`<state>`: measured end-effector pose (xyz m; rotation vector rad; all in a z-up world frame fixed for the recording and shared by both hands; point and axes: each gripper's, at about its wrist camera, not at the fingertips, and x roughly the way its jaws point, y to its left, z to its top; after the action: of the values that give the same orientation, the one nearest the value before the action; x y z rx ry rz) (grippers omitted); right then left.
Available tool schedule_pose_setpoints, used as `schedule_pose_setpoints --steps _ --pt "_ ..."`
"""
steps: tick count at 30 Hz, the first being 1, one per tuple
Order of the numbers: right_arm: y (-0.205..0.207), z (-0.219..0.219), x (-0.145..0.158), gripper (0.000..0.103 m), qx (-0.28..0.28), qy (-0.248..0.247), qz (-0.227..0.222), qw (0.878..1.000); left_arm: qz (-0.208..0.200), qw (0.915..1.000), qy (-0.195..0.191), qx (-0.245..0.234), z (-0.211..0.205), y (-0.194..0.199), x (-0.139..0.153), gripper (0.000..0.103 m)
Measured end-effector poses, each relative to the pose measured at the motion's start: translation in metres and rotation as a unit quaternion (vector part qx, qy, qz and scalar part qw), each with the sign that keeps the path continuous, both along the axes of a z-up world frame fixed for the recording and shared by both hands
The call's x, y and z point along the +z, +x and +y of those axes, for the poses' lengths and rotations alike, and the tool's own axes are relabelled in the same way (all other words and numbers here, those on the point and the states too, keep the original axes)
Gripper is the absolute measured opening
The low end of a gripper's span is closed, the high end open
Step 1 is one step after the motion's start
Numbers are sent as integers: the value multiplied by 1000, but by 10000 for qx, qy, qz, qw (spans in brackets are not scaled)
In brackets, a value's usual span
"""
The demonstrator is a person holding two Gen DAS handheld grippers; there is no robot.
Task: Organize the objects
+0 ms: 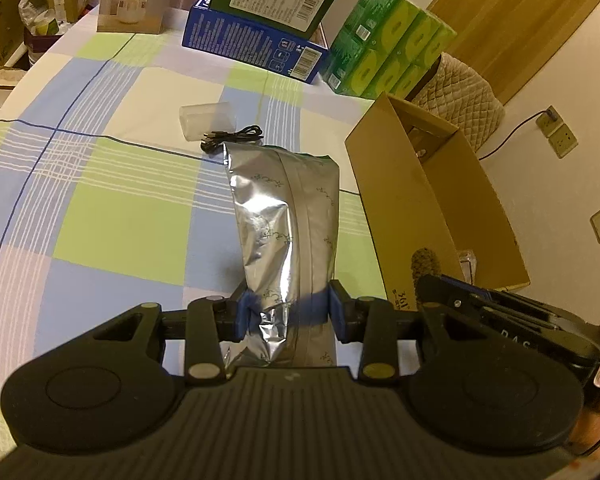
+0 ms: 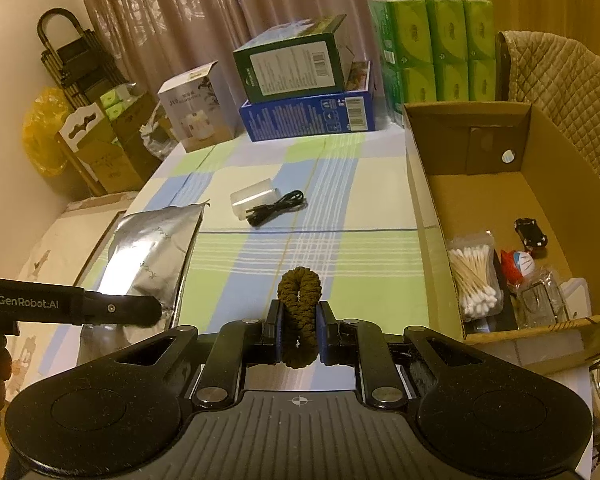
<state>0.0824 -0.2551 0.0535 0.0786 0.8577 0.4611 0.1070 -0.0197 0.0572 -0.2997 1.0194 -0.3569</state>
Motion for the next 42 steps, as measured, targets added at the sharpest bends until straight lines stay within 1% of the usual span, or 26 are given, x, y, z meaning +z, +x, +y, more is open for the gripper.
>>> schedule_pose_setpoints --steps 10,20,29,42 --pt "-5 -7 10 13 -73 -20 -176 9998 -37 9998 -146 126 -2 -9 7 33" --pt "-3 -39 28 13 -392 -74 -398 9984 -115 9995 -291 2 -22 -10 18 33" --pt "2 -81 36 13 -728 -76 -483 9961 -198 9987 -407 -240 -61 -4 31 33" --pt "19 -153 50 13 -1213 -265 -650 9901 -320 9962 -493 -644 -137 15 49 33"
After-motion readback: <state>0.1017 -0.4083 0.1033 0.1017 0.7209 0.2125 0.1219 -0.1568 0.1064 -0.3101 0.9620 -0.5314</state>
